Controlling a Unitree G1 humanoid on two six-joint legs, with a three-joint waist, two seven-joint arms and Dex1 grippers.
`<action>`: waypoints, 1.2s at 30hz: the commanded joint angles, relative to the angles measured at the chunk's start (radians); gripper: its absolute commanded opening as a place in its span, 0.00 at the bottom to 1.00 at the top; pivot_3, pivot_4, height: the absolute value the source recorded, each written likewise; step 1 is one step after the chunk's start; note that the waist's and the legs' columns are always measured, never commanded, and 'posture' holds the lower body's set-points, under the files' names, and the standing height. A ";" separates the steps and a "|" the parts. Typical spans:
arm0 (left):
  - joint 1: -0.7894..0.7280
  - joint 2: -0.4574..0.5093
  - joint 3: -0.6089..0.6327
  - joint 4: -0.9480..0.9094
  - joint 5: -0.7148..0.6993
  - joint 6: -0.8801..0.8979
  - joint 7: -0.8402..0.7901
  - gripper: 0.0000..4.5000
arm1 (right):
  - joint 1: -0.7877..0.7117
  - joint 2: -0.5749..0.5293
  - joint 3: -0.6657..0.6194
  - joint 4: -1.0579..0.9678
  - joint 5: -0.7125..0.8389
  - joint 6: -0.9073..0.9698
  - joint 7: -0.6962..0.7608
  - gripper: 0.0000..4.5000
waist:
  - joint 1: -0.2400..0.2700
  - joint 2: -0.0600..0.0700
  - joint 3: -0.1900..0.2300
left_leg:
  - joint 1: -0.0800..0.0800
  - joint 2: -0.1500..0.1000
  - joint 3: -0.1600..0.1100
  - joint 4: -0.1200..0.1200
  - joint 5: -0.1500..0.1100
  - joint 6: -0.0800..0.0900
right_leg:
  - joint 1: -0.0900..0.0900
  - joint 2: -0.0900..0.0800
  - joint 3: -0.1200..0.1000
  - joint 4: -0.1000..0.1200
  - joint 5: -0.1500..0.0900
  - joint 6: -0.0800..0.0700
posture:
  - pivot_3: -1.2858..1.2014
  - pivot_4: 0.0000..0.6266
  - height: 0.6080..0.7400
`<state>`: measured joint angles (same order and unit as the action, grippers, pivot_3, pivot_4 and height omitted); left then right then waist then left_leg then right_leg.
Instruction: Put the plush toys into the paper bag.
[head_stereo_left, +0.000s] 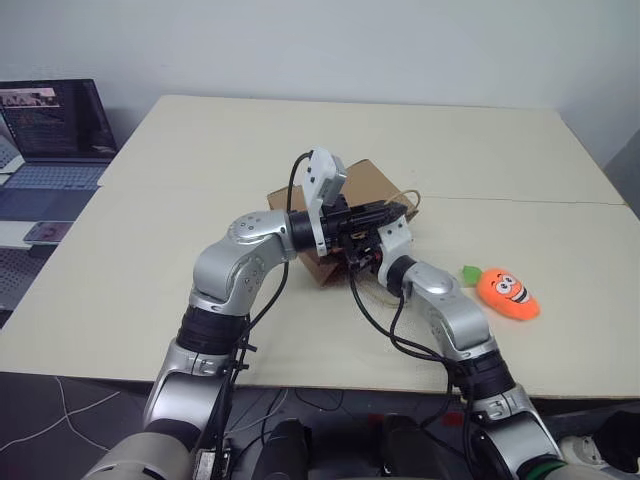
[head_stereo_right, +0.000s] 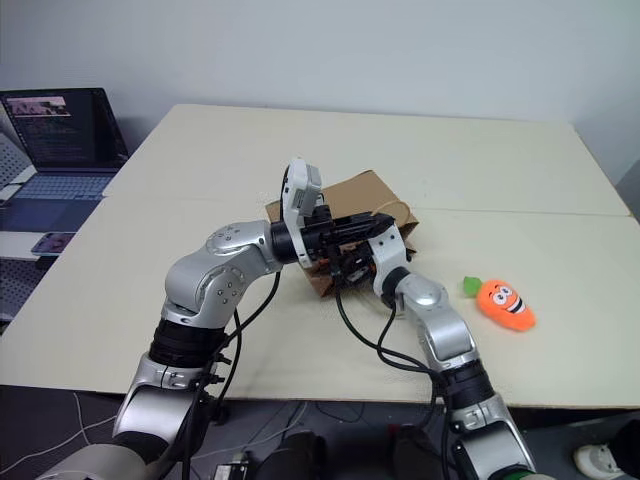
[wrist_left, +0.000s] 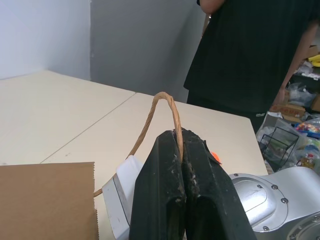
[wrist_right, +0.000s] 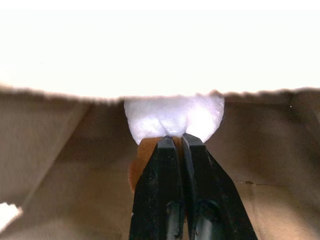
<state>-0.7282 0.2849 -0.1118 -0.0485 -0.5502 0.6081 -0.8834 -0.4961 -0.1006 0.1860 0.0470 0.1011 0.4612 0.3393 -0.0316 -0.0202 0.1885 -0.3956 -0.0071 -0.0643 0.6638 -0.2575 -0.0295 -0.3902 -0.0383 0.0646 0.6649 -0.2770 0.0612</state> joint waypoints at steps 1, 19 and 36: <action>-0.016 0.000 0.015 -0.040 -0.015 -0.002 0.002 0.00 | -0.004 -0.005 -0.025 -0.028 0.007 0.004 -0.001 0.10 | 0.000 0.000 0.000 | 0.000 0.000 0.000 0.000 0.000 0.000 | 0.000 0.000 0.000 0.000 0.000 0.000 | 0.52 0.24 1.00; -0.017 -0.001 0.013 -0.018 0.002 -0.025 0.003 0.00 | 0.070 -0.269 -0.064 -0.443 0.128 0.353 0.180 0.99 | 0.001 0.000 0.000 | -0.001 0.000 -0.001 0.000 0.000 0.000 | 0.000 0.000 0.000 -0.001 0.000 0.000 | 0.52 0.24 1.00; -0.003 -0.010 0.016 -0.013 0.004 -0.050 0.009 0.00 | 0.441 -0.844 -0.563 -0.402 0.232 0.177 0.536 0.99 | 0.001 0.000 0.000 | -0.001 -0.001 0.002 0.000 0.000 0.000 | 0.002 0.001 0.002 -0.003 0.000 0.000 | 0.52 0.24 1.00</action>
<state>-0.7218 0.2796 -0.1087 -0.0406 -0.5448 0.5797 -0.8714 -0.0603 -0.9341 -0.3453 -0.3890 0.3487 0.6933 0.8686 -0.0306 -0.0200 0.1889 -0.3963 -0.0080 -0.0607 0.6640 -0.2576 -0.0291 -0.3885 -0.0375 0.0674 0.6627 -0.2773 0.0616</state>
